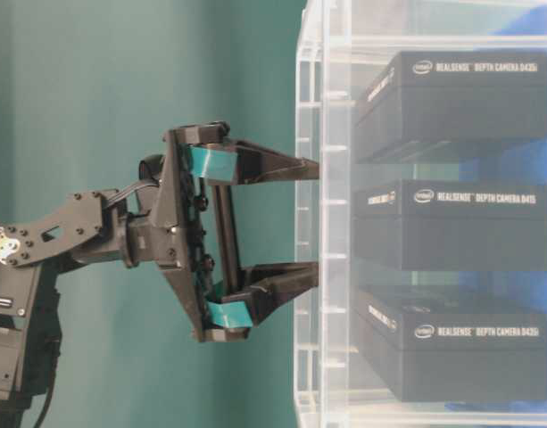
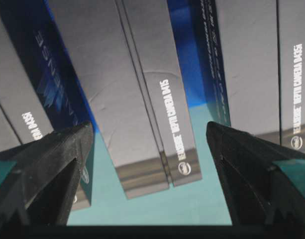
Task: Take the box out of the case with the left arm.
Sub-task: 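Lower the left gripper around the middle black box, then close the left gripper on the middle black box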
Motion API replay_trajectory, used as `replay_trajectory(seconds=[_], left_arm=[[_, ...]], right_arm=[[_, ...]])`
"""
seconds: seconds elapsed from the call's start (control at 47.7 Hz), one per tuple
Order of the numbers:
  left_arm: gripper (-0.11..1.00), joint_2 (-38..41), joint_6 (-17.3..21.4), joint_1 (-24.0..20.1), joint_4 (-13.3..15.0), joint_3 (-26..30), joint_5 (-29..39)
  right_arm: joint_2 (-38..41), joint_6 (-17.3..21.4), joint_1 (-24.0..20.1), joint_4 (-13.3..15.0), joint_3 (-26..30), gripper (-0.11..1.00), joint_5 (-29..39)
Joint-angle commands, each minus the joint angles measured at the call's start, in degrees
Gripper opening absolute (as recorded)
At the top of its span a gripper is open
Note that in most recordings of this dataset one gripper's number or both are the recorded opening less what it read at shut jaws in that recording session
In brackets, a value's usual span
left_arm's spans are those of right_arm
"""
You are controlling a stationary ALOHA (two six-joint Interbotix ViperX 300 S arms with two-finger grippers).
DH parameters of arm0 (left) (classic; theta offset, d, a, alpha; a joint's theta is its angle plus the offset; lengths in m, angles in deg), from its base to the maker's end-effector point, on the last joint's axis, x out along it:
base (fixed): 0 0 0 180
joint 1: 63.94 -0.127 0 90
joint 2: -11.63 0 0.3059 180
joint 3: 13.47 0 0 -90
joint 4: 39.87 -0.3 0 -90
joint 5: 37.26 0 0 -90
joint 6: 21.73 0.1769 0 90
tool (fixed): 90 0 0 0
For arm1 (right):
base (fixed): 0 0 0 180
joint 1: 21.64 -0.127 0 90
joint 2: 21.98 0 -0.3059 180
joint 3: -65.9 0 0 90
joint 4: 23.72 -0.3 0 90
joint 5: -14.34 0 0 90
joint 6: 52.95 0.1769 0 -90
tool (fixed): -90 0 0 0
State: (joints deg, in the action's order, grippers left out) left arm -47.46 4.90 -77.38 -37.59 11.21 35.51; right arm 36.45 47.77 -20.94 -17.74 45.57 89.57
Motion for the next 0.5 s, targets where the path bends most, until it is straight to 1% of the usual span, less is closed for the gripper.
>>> replay_trajectory(seconds=[0.0, 0.482], left_arm=[[0.94, -1.32, 0.0, -0.09, 0.0, -0.09, -1.23], [0.94, -0.79, 0.0, -0.18, 0.0, -3.78, -4.92]], right_arm=[[-0.09, 0.09, 0.0, 0.09, 1.32, 0.0, -0.18], [0.0, 0.09, 0.09, 0.09, 1.32, 0.0, -0.44]])
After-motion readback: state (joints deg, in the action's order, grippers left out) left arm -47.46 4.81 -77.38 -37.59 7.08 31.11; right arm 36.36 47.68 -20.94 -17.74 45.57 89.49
